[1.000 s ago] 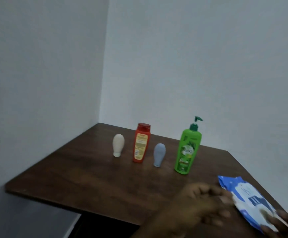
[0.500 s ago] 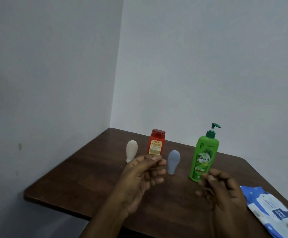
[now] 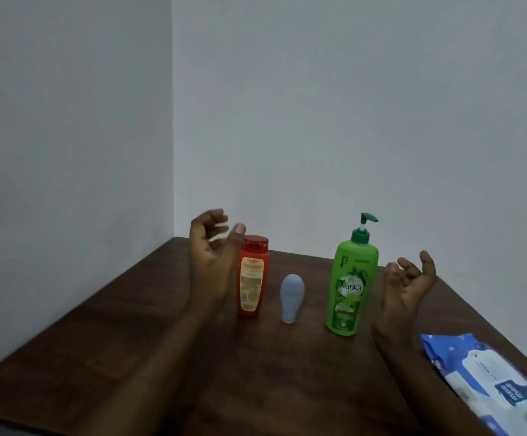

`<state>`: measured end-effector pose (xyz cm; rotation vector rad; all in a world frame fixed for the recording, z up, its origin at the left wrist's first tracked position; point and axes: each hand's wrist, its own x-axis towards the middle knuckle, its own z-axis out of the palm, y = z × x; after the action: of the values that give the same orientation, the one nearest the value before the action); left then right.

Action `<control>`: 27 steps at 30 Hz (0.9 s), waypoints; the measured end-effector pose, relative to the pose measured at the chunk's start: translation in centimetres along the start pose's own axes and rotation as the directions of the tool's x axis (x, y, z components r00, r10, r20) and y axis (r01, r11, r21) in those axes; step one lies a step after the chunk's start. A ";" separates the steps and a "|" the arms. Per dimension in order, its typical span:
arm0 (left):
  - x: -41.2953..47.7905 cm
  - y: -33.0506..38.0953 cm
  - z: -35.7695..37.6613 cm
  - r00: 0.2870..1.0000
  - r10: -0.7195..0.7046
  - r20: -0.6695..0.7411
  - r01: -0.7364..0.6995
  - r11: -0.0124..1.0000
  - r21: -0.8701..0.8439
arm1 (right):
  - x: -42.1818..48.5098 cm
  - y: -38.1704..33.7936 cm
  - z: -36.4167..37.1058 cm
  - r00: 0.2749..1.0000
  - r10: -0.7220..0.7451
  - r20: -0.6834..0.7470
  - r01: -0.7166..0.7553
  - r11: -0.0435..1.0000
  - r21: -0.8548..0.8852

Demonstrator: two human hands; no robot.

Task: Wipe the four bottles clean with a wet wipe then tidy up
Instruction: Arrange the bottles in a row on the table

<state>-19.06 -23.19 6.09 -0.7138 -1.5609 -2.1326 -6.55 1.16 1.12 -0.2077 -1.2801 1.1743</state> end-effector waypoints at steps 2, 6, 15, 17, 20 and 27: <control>1.4 -2.5 0.3 0.997 -0.020 0.071 0.017 0.999 0.044 | -0.4 1.4 -0.8 0.998 0.014 0.057 -0.014 1.000 -0.007; 0.6 -5.9 0.5 0.974 -0.142 0.176 0.121 0.985 0.125 | 0.3 3.4 -1.4 0.989 0.100 0.109 -0.102 0.995 0.015; -0.4 -8.9 0.3 0.839 -0.480 0.258 0.405 0.866 0.293 | 0.7 4.8 -1.9 0.818 0.408 0.406 -0.330 0.910 -0.250; -0.5 -9.6 0.1 0.774 -0.561 0.292 0.448 0.812 0.374 | 0.8 5.0 -2.3 0.775 0.457 0.436 -0.356 0.887 -0.295; -0.7 -10.0 0.2 0.704 -0.612 0.361 0.444 0.776 0.449 | 0.8 4.9 -2.6 0.749 0.485 0.451 -0.376 0.872 -0.314; -0.3 -10.7 -0.6 0.700 -0.595 0.396 0.345 0.767 0.542 | 0.2 4.6 -2.7 0.695 0.531 0.485 -0.395 0.845 -0.360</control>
<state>-25.24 -20.54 -2.28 -0.8746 -2.7041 -1.8479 -6.98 4.61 -2.89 -0.3916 -1.9839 1.5992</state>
